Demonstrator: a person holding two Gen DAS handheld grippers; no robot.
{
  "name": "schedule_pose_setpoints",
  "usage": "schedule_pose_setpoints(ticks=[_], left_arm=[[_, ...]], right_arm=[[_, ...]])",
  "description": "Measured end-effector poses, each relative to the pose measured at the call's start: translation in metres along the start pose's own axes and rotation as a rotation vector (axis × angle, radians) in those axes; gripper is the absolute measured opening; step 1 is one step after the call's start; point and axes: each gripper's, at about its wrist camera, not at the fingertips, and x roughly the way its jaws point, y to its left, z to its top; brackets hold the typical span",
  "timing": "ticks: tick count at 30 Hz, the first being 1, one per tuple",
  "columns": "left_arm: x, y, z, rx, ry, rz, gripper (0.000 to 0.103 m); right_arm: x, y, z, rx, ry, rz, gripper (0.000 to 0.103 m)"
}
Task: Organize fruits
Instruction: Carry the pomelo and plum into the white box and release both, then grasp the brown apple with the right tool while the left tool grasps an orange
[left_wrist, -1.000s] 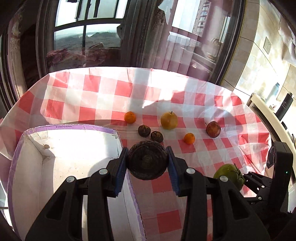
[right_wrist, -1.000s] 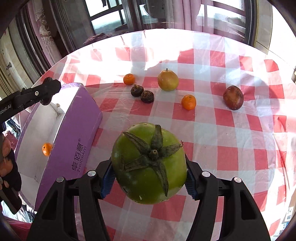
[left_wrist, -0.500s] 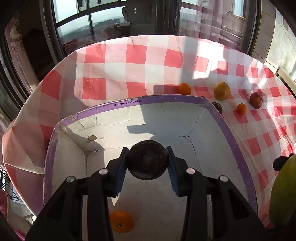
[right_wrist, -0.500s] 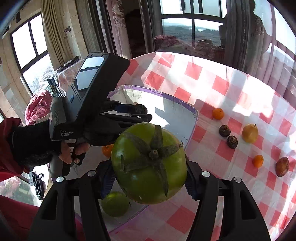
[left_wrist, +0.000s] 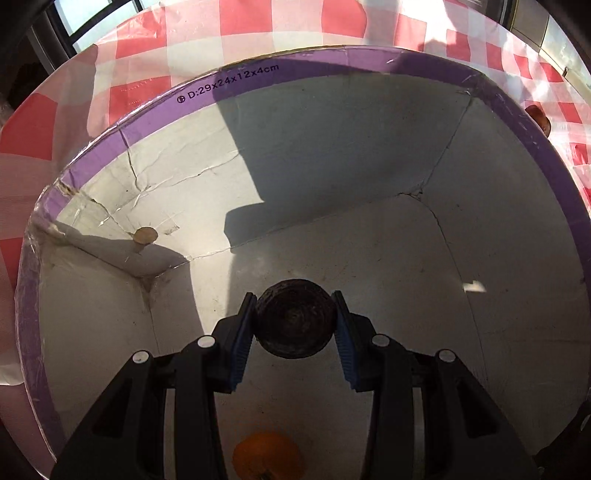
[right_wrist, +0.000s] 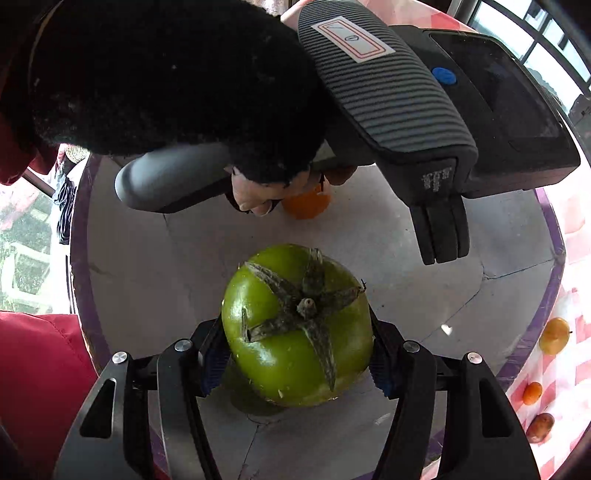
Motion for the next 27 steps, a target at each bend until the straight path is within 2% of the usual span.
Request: schedule_pose_setpoints(ticks=[4,10,14,15,16,19,23,27], left_arm=[[0.012,0.011,-0.009,-0.014,0.031,0.014,0.041],[0.008,0.023,-0.017,-0.024,0.019,0.014,0.044],[0.004,0.025,-0.022,-0.035,-0.003,0.025,0.046],[0.004,0.025,-0.023,-0.045,-0.005,0.028,0.052],[0.003,0.027,-0.024,-0.058,-0.001,0.021,0.066],[0.002,0.032,-0.030,-0.090,0.005,0.001,0.081],[-0.002,0.032,-0.039,-0.102,0.007,0.003,0.088],[-0.010,0.029,-0.041,-0.123,-0.001,0.056,0.091]], right_arm=[[0.024,0.005,0.001,-0.039,0.107,-0.019,0.062],[0.041,0.007,0.006,-0.053,0.207,-0.026,0.062],[0.043,0.010,0.001,-0.071,0.221,-0.032,0.062],[0.043,0.010,0.000,-0.069,0.224,-0.028,0.062],[0.042,0.009,-0.001,-0.061,0.225,-0.022,0.064],[0.039,0.002,0.001,-0.019,0.206,-0.006,0.072],[0.031,-0.004,-0.006,0.020,0.163,0.011,0.075],[0.018,-0.016,-0.011,0.039,0.090,0.025,0.078]])
